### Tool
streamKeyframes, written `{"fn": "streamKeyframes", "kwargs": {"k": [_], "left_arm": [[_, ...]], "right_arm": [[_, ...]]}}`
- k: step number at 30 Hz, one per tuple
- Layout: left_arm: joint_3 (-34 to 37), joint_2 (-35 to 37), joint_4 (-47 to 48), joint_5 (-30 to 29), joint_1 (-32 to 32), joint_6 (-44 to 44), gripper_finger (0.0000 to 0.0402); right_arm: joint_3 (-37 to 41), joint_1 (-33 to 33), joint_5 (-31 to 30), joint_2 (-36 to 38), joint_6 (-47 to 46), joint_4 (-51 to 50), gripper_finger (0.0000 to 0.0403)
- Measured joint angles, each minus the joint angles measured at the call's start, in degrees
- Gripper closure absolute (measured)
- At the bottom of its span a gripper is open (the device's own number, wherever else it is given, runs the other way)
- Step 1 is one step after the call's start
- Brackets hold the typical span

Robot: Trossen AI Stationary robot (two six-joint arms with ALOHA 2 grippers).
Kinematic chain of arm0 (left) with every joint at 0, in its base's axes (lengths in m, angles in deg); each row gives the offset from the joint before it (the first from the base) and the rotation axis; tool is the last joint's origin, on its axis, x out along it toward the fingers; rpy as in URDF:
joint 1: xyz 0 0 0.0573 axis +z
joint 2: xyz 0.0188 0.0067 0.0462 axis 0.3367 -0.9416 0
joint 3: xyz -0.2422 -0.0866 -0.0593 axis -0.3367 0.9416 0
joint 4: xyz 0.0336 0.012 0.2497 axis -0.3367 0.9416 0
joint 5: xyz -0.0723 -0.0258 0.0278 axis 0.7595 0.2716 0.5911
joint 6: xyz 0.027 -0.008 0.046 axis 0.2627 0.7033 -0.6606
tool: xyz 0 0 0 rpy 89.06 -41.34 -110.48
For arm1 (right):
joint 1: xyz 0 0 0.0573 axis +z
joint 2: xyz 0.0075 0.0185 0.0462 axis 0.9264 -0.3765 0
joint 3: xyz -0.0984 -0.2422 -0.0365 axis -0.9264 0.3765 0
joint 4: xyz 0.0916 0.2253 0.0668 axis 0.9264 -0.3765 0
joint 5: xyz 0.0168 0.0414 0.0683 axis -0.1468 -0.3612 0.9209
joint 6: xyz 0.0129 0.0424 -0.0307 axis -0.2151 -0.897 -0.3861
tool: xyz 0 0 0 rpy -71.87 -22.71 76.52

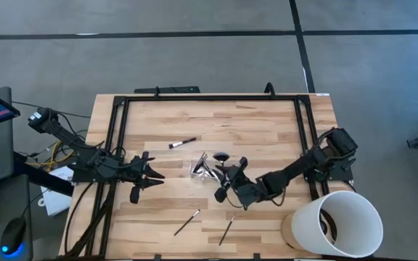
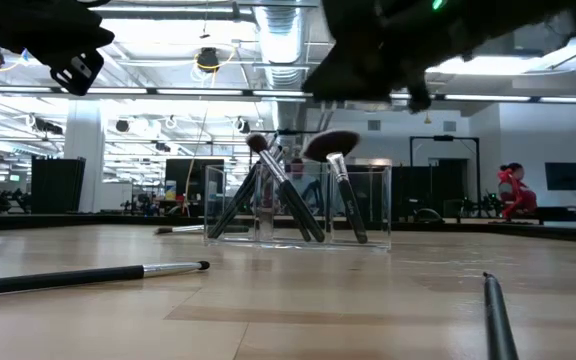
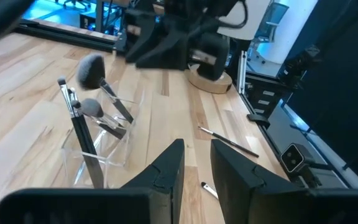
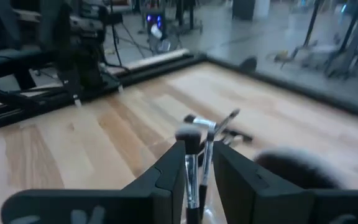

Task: Put items in baskets/containers
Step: Put the powder brush into the middle section of the transparent organizer

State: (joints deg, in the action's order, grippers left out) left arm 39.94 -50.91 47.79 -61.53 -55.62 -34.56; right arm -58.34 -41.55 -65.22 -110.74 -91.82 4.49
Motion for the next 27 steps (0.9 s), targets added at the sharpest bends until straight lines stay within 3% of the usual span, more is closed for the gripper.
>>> {"fn": "streamKeyframes", "kwargs": {"k": [7, 19, 27], "left_arm": [[0.00, 0.00, 0.00, -0.44, 0.03, -1.59, 0.0325], [0.00, 0.00, 0.00, -0.58, 0.03, 0.05, 0.0325], [0.00, 0.00, 0.02, -6.68, 1.99, -0.03, 0.0325]], "right_arm": [[0.00, 2.89, -5.90, 1.68, 3.41, -0.07, 0.0330], [0.00, 2.86, -4.19, 1.68, 3.42, 0.01, 0.0331], [-2.83, 0.52, -4.18, 1.66, 9.07, 0.82, 0.0331]]}}
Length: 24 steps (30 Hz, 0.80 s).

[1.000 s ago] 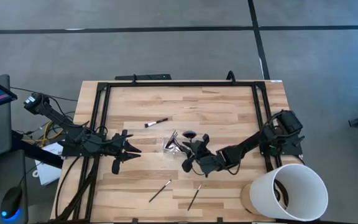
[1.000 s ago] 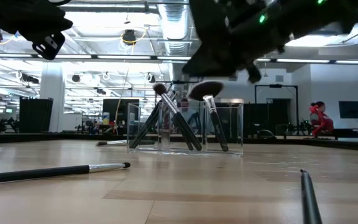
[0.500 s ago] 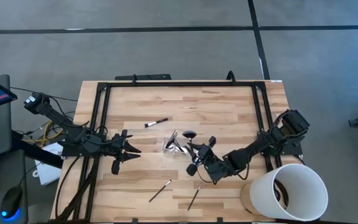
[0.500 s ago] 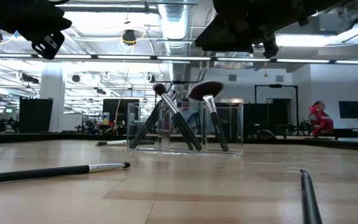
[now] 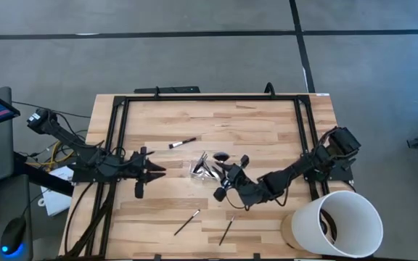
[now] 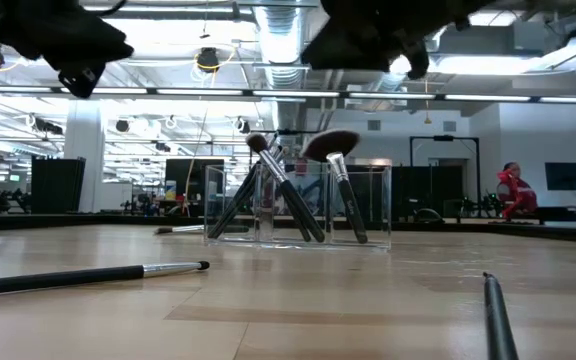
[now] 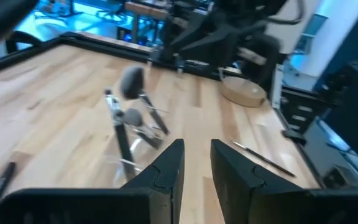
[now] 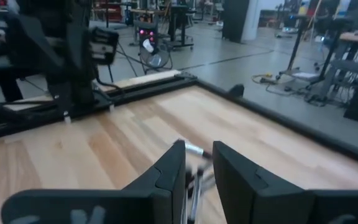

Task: Put items in baskets/containers
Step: Put the powder brush into the middle section of the transparent organizer

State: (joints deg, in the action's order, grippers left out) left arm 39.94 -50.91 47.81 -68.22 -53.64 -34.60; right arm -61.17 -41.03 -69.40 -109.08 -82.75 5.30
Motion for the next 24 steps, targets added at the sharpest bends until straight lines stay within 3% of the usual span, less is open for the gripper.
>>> {"fn": "streamKeyframes", "kwargs": {"k": [11, 17, 24], "left_arm": [[-3.54, -1.54, 11.25, 6.05, 12.87, 0.20, 0.0325], [-7.00, -7.73, 17.27, 9.98, 22.75, -0.58, 0.0325], [-9.66, -17.37, 19.01, 20.35, 33.26, -3.13, 0.0325]], "right_arm": [[-6.24, -0.51, 6.34, 5.95, 11.88, -1.07, 0.0331], [-6.24, -0.36, 6.22, 9.12, 14.89, -6.14, 0.0331], [-6.24, -2.84, 5.78, 10.51, 20.31, -9.50, 0.0331]]}}
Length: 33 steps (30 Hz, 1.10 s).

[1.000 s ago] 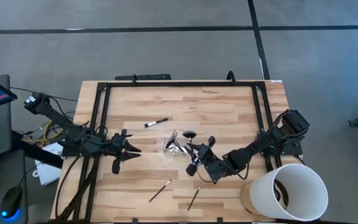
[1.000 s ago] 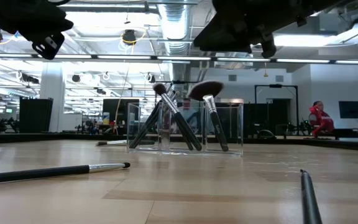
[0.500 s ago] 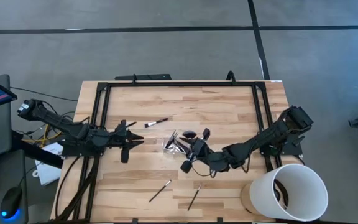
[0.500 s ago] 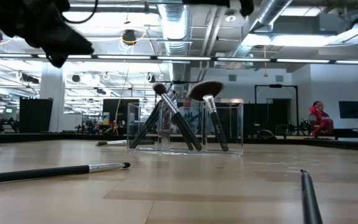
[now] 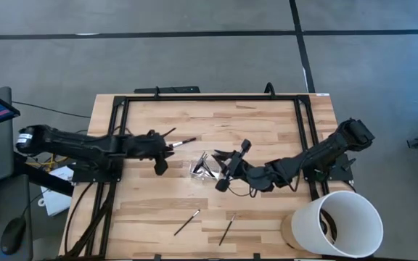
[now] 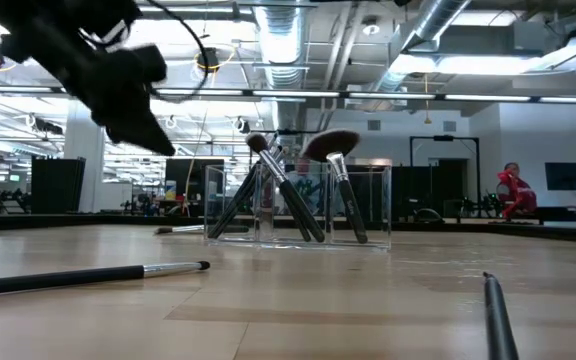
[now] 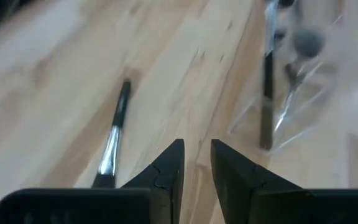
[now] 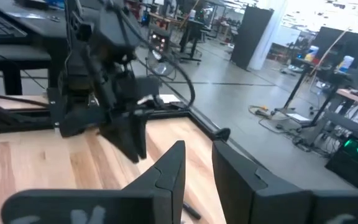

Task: Put items in baskets/containers
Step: Put the powder brush into the middle section of the transparent organizer

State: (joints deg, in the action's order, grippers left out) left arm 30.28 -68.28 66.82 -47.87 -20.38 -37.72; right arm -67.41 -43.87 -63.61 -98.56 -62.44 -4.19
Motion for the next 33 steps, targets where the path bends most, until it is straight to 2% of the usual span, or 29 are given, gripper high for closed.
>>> {"fn": "streamKeyframes", "kwargs": {"k": [2, 6, 17, 26, 30, 33], "left_arm": [[0.02, -2.51, 0.00, 1.28, 1.55, -0.16, 0.0325], [0.02, -5.10, -0.03, -0.60, 2.98, -2.36, 0.0319], [0.90, -4.82, -0.02, -0.80, 1.37, -2.80, 0.0272], [2.61, -4.82, -0.20, -11.46, -2.48, -1.24, 0.0266], [2.78, -4.82, -0.37, -12.73, -4.27, -1.36, 0.0271], [2.78, -4.82, -1.68, -13.00, -3.30, -4.55, 0.0273]], "right_arm": [[0.00, -0.52, 0.04, 0.00, 0.01, 0.04, 0.0331], [0.00, -0.55, 0.05, 0.00, 1.20, 0.03, 0.0331], [0.07, 0.30, 2.61, 1.49, 1.54, 1.17, 0.0331], [0.07, 4.46, 4.75, 1.36, -0.16, 0.18, 0.0331], [0.07, 6.27, 4.74, 1.31, -0.38, -1.73, 0.0331], [0.07, 6.15, 4.24, 1.31, 2.60, -1.70, 0.0331]]}}
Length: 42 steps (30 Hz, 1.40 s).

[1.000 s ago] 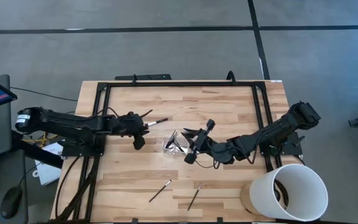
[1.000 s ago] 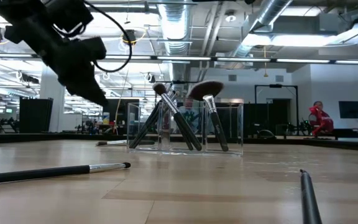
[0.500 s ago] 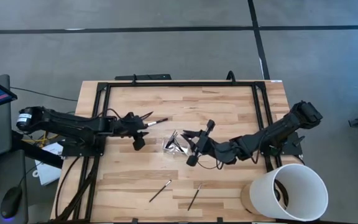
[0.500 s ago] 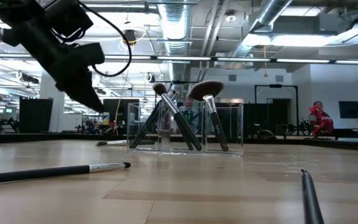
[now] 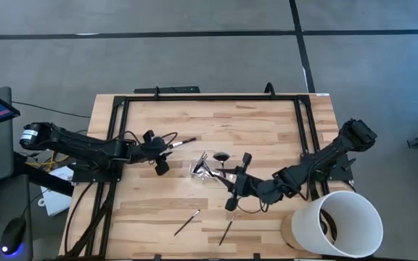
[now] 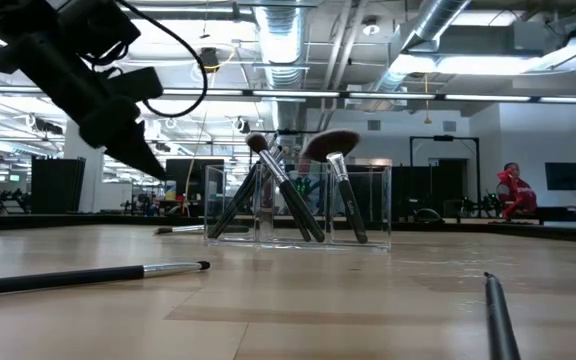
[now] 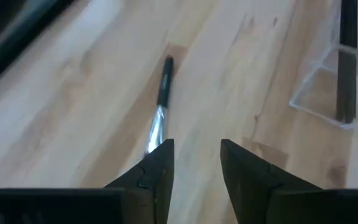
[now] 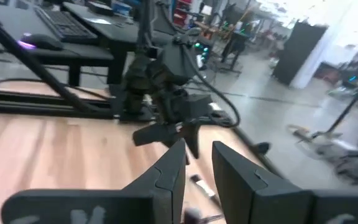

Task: Put items in baskets/containers
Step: Put the powder brush into the middle section of the transparent organizer

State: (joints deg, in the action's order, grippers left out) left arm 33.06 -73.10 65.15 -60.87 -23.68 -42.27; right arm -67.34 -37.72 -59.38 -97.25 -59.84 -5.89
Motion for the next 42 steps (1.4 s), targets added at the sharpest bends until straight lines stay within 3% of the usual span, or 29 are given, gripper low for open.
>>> {"fn": "streamKeyframes", "kwargs": {"k": [5, 10, 17, 26, 33, 42], "left_arm": [[0.00, 0.00, -3.24, 1.51, 6.18, -2.23, 0.0270], [-0.02, -1.86, -3.32, 13.33, 11.88, -4.78, 0.0259], [-3.49, -7.60, -3.20, 20.39, 17.97, -9.69, 0.0234], [-9.06, -18.24, -2.40, 21.29, 22.60, -10.40, 0.0215], [-10.39, -20.19, 1.89, 25.47, 26.72, -11.66, 0.0215], [-10.63, -20.90, 1.90, 26.39, 27.16, -13.77, 0.0215]], "right_arm": [[0.00, -3.60, -2.34, 0.00, 3.05, 0.56, 0.0331], [0.00, -7.54, 3.14, 0.00, 2.11, -1.46, 0.0331], [0.00, -12.92, 4.09, 0.13, 6.42, -1.76, 0.0331], [0.00, -17.18, 6.45, 0.15, 11.77, -1.80, 0.0331], [0.00, -17.85, 6.87, 0.94, 12.36, -5.14, 0.0331], [0.00, -18.81, 13.72, 3.37, 4.50, -12.85, 0.0331]]}}
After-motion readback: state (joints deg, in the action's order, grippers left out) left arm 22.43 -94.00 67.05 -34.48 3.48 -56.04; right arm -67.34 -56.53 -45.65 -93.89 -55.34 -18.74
